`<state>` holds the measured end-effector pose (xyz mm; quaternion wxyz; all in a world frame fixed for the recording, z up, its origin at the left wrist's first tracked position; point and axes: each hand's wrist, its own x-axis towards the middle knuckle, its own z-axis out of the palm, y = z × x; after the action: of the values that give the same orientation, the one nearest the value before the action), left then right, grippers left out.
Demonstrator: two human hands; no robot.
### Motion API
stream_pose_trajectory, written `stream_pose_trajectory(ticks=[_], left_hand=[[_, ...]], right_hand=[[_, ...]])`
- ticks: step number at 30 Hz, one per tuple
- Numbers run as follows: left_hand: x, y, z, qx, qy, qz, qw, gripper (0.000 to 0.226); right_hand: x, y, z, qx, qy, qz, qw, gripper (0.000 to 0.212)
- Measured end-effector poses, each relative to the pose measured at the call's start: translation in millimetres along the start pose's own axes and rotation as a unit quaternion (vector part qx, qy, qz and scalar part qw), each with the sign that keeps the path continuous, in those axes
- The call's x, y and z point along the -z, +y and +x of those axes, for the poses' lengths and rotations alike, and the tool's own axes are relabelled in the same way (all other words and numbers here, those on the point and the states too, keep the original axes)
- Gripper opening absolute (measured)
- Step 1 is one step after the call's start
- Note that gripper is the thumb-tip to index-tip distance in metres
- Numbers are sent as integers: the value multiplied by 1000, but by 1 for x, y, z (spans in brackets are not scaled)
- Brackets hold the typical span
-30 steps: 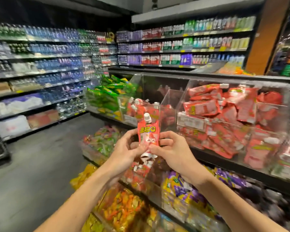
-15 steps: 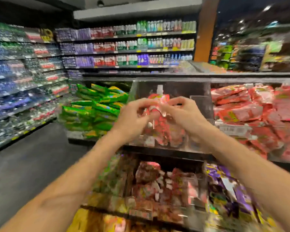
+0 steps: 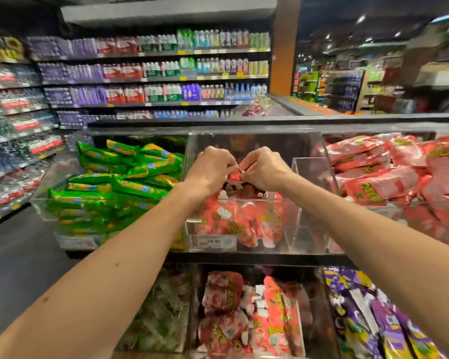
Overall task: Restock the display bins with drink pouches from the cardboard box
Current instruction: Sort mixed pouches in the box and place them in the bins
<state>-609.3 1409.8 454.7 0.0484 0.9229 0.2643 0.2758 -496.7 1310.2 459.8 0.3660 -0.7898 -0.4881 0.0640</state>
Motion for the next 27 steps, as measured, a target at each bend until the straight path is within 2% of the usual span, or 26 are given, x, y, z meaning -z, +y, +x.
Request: stream_pose_trajectory(ticks=[7,12,16,19,23,27], left_hand=[[-27,-16,22,42,-103,61,992,9],[-34,-25,27,51,-156,40,986,13],[-28,-27,18,73,-175,3,982,23],[-12,-16,0,88,-132,-45,986,31],[17,6,-48,71,7,-146,987,23],[20,28,-131,6,90,-248,964,12]], right_hand=[[-39,21,47,-10,-50,-80,996,18],[-48,32,62,-5,-118,-113,987,13],[-43,37,57,11,-121,-112,986,17],[-35,21,35,27,-62,-97,993,23],[-15,-2,-25,90,57,-88,990,23],[-23,15,-148,122,182,61,974,15]])
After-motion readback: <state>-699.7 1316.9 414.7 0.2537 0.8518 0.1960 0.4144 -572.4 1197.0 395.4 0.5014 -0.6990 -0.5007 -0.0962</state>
